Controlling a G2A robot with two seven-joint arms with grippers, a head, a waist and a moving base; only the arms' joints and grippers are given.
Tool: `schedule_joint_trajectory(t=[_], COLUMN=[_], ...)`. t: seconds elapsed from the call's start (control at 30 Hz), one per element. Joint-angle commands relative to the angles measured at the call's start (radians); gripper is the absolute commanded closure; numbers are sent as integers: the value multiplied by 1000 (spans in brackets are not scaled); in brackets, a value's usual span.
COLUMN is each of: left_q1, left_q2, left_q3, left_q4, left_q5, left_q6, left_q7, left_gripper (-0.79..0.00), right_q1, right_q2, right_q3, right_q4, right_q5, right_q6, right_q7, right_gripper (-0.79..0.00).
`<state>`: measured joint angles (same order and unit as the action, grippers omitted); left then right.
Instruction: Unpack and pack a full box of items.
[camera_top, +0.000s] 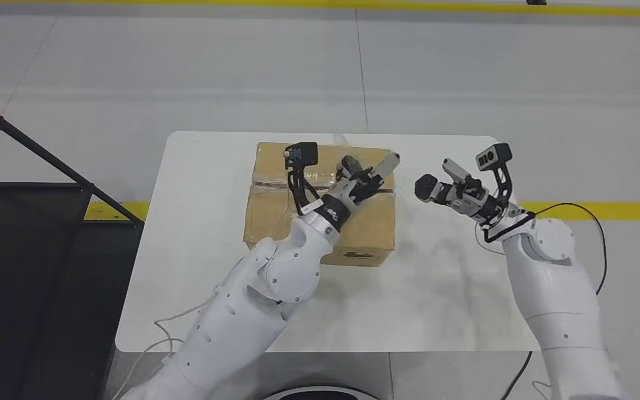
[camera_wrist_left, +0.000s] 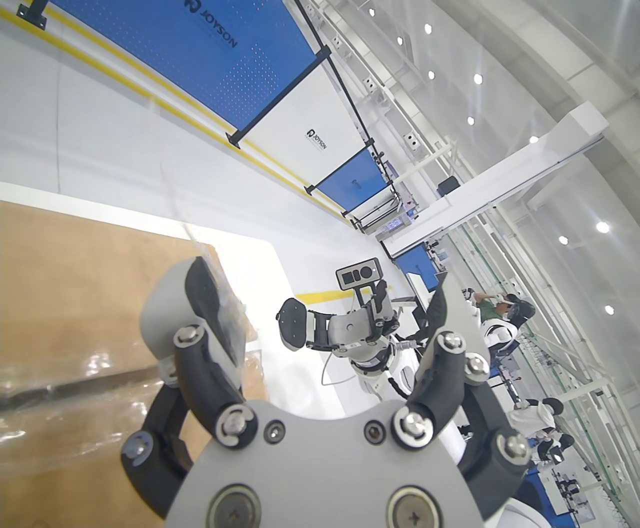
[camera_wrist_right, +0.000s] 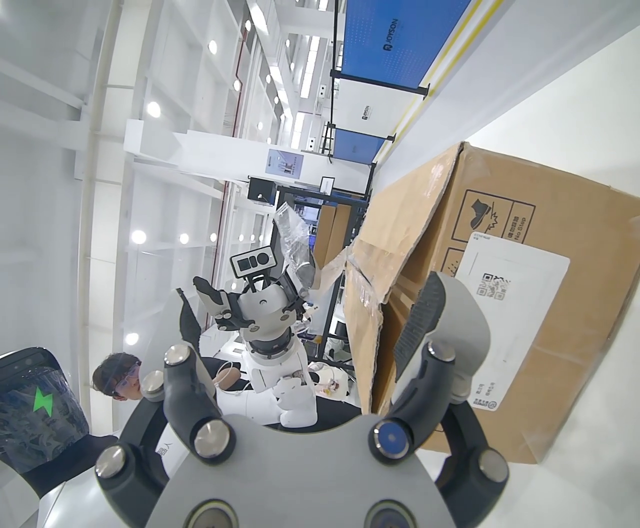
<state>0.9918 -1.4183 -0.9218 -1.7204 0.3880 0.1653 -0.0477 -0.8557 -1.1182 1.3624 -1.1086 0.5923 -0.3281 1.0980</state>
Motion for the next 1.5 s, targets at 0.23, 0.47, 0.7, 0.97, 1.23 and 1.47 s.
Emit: schedule_joint_trajectory(t=[0.23,0.47,0.7,0.97,1.23,1.47], left_q1=[-30,-46,-61,-68,-67,-47], left_q2=[-22,-37,-54,-69,-82,-87], left_q3=[27,44,63,71,73,44], left_q4=[56,91,121,143,157,112], left_q5=[2,6,10,20,38,34], left_q6=[9,12,14,15,12,-4], left_q7=[5,4,5,6,15,30], left_gripper=[-785,-785,-785,-785,-785,-785], right_q1=[-10,-16,-23,-31,-36,-50], right_q2=[4,6,9,13,15,18], right_q3=[10,17,25,33,38,50], right_q4=[5,11,17,19,17,-2], right_q5=[13,20,26,35,38,46], right_q6=[-7,-12,-17,-23,-24,-45], right_q7=[7,12,15,20,22,23], right_gripper=[-785,-785,-785,-785,-785,-785])
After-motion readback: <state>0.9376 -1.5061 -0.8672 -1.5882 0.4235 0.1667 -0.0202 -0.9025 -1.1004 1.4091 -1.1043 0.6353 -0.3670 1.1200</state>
